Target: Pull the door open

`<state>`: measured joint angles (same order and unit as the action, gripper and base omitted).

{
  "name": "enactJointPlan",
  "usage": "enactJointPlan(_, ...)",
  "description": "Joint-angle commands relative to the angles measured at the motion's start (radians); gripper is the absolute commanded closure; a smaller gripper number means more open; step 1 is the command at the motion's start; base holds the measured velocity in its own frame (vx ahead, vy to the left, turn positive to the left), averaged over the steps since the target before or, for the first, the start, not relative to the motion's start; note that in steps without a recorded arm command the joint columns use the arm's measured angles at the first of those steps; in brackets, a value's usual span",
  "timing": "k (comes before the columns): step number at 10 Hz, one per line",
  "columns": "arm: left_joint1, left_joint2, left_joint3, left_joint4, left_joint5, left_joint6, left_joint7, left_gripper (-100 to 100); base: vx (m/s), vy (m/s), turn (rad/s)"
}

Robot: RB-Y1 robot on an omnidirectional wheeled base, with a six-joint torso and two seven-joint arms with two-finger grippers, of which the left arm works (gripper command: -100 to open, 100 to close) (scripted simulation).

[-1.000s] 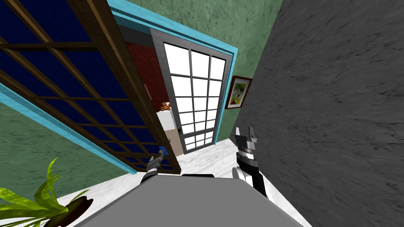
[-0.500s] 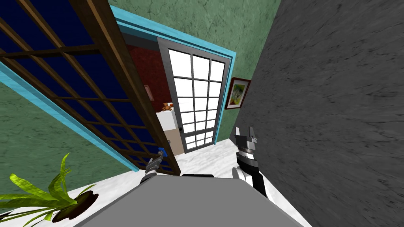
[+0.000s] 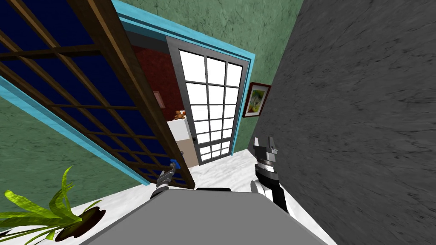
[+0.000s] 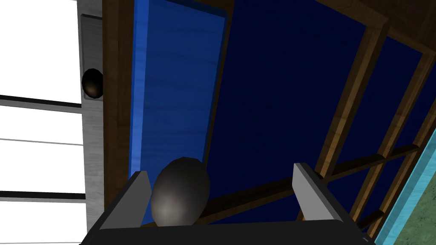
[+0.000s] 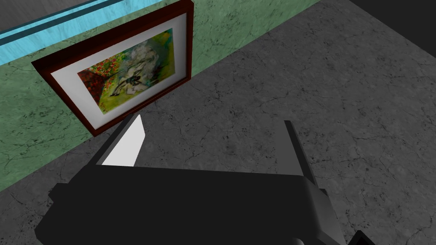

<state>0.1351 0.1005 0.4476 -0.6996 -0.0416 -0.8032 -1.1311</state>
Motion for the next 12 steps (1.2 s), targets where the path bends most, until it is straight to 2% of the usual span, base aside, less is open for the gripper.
enactJointPlan(1, 0.01, 0.023, 0.019, 0.029, 0.015, 0.011, 0.017, 100, -0.049, -0.007, -0.005)
enactJointPlan(2, 0.01, 0.023, 0.019, 0.004, 0.015, 0.011, 0.017, 100, -0.038, 0.0, 0.014)
enactJointPlan(4, 0.01, 0.023, 0.019, 0.028, 0.015, 0.011, 0.017, 100, -0.006, 0.008, -0.005)
enactJointPlan(5, 0.013, 0.025, 0.015, 0.03, 0.022, 0.01, 0.035, 100, -0.018, -0.003, 0.001)
enactJointPlan(7, 0.013, 0.025, 0.015, 0.015, 0.022, 0.01, 0.035, 100, -0.013, 0.0, 0.016)
enactJointPlan(8, 0.013, 0.025, 0.015, 0.028, 0.022, 0.01, 0.035, 100, -0.009, -0.006, -0.011)
enactJointPlan(9, 0.018, 0.03, 0.007, 0.033, 0.035, 0.009, 0.073, 100, -0.027, -0.009, -0.027)
enactJointPlan(12, 0.018, 0.03, 0.007, 0.026, 0.035, 0.009, 0.073, 100, -0.029, 0.0, 0.008)
